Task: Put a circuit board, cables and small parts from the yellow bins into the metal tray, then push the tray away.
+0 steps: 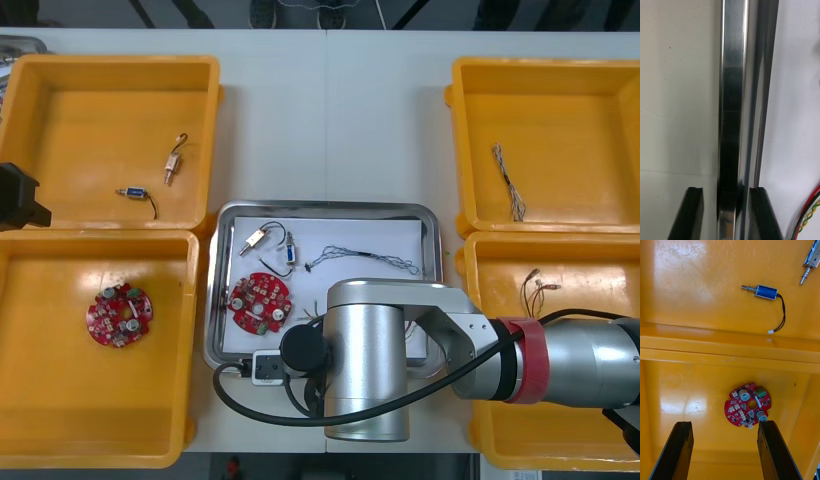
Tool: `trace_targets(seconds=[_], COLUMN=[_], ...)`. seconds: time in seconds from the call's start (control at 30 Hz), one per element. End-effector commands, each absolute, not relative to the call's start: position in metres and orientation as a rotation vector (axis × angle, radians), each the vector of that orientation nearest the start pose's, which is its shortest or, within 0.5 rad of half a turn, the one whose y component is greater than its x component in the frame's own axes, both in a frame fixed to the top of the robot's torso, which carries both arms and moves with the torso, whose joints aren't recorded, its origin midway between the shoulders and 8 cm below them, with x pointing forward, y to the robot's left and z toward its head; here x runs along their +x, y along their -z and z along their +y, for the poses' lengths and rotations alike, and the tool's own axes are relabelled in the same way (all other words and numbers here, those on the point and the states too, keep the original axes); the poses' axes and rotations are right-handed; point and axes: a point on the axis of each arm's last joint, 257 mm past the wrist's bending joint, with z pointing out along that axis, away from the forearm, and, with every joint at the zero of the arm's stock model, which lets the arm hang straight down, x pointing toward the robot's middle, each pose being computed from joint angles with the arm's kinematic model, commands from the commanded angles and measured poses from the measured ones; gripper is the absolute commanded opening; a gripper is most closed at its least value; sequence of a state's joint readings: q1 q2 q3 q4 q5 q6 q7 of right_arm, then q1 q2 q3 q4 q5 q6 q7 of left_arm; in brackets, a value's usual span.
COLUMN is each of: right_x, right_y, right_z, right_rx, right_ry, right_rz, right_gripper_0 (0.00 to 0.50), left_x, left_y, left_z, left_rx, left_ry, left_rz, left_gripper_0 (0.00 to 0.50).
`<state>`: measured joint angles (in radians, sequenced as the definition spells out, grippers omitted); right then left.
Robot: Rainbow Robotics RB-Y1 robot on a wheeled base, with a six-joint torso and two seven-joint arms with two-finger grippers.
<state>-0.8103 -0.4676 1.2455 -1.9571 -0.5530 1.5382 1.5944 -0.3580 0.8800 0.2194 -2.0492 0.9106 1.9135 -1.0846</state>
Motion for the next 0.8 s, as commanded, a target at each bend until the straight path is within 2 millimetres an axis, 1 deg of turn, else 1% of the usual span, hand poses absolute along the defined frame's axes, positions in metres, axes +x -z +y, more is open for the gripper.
trace_targets(seconds=[0.03,0.1,0.17,0.47,0.67,0.8], right_x=[0.32,0.321,0.322,0.333,0.35,0.366], right_y=[0.327,0.325,0.324,0.315,0.304,0.293], right_z=[0.012,0.013,0.014,0.017,0.019,0.016], right_rx=[-2.021,-2.017,-2.015,-2.008,-1.983,-1.969], right_ry=[0.245,0.254,0.258,0.284,0.295,0.334], right_rz=[1.92,1.909,1.901,1.863,1.817,1.79], right_gripper_0=[0.086,0.028,0.0,0.0,0.0,0.0], left_x=[0.405,0.405,0.405,0.405,0.405,0.405], left_y=[0.117,0.117,0.117,0.117,0.117,0.117], left_z=[0.385,0.385,0.385,0.385,0.385,0.385], left_rx=[-0.091,-0.091,-0.091,-0.091,-0.091,-0.091], left_ry=[-0.042,-0.042,-0.042,-0.042,-0.042,-0.042], left_rz=[2.656,2.656,2.656,2.656,2.656,2.656], left_gripper_0=[0.5,0.5,0.5,0.5,0.5,0.5])
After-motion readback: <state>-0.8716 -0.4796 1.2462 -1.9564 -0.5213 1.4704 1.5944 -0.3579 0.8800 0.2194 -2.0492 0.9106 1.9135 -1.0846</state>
